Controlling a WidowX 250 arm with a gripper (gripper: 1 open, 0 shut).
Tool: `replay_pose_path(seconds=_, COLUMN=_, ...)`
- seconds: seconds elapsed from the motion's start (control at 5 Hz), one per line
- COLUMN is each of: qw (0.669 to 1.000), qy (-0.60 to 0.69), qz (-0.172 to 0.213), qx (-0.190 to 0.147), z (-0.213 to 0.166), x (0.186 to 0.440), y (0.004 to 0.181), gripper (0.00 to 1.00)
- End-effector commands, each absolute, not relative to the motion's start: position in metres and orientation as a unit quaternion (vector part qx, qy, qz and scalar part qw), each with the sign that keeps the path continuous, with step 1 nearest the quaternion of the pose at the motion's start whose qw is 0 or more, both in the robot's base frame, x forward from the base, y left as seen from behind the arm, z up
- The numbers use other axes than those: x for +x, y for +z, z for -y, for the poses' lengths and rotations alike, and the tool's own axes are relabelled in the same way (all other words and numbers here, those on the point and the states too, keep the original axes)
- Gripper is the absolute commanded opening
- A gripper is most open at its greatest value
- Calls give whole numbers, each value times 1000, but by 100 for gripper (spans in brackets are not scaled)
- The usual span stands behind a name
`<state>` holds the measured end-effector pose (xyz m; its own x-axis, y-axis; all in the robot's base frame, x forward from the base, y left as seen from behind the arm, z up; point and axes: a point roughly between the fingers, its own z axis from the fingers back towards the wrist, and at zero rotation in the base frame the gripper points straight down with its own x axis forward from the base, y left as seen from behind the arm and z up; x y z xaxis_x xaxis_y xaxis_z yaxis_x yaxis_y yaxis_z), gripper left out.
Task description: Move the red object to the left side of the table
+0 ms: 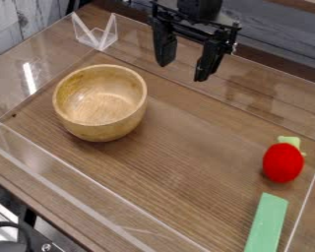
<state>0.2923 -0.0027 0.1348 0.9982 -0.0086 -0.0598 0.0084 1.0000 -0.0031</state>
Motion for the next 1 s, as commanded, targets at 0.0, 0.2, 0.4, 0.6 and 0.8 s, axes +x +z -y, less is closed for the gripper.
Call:
replay_pose_path(seconds=0.0, qw=998, qy=38, qz=-42, qx=-5, z=9, x=292, y=129, gripper=100)
replay_pose_path(seconds=0.2, qw=995, qy=93, qz=-39, qx=-19, z=33, x=289, y=110, gripper=100)
replay_pose_path(seconds=0.4, qw=984, qy=171, qz=-34, qx=-41, z=59, x=286, y=94, gripper=100)
replay_pose_path(seconds=0.6, qw=963, qy=259, qz=-28, qx=-64, z=97, x=288, y=88, gripper=100)
replay_pose_path(seconds=0.8, qw=937, qy=339, qz=-23, qx=-85, z=134, x=290, y=84, gripper=100)
